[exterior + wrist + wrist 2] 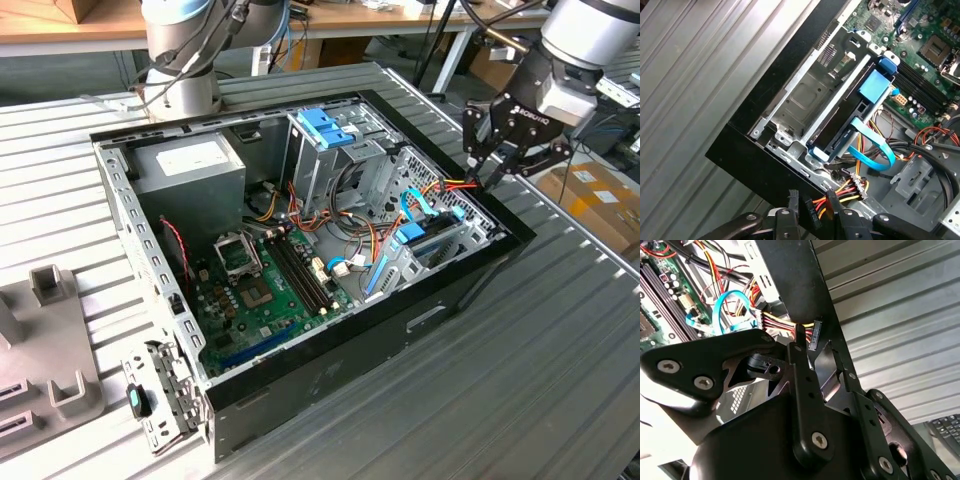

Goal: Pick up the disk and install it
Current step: 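Insert the second disk wire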

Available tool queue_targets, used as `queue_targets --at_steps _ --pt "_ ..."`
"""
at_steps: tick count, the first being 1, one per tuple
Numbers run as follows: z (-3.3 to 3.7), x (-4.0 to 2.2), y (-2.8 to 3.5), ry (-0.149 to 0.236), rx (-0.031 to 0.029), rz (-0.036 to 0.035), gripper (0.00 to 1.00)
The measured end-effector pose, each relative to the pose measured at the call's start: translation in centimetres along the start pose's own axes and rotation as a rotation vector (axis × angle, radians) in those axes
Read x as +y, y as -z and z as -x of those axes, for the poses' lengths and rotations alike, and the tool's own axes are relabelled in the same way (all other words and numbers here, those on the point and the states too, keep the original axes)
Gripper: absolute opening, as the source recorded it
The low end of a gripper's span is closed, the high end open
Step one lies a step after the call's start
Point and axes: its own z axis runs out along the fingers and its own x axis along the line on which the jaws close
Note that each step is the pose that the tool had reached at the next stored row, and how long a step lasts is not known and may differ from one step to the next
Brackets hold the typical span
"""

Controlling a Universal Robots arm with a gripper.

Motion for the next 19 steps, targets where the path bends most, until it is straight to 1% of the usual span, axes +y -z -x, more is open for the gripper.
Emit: queue_targets --at_steps 4,5,6,10,11,14,17,18,19 --pt "-0.01 0.0 0.0 0.001 0.0001 0.0001 0.36" --pt "-0.01 0.0 0.0 0.016 0.0 0.0005 0.36" --pt "-0.01 0.0 -0.01 0.05 -0.0003 0.0013 0.36" --pt "-0.01 0.0 -0.06 0.126 -0.001 0.003 0.36" --pt "-0.01 0.0 -0.08 0.164 -0.0014 0.0038 0.36" --pt "-0.01 0.0 -0.11 0.232 -0.002 0.0054 0.36" --pt "-0.01 0.0 -0.13 0.346 -0.003 0.008 0.36" --pt "-0.01 0.0 -0.14 0.377 -0.0033 0.0087 0.36" --pt "-0.01 0.0 -0.14 0.393 -0.0035 0.009 0.36"
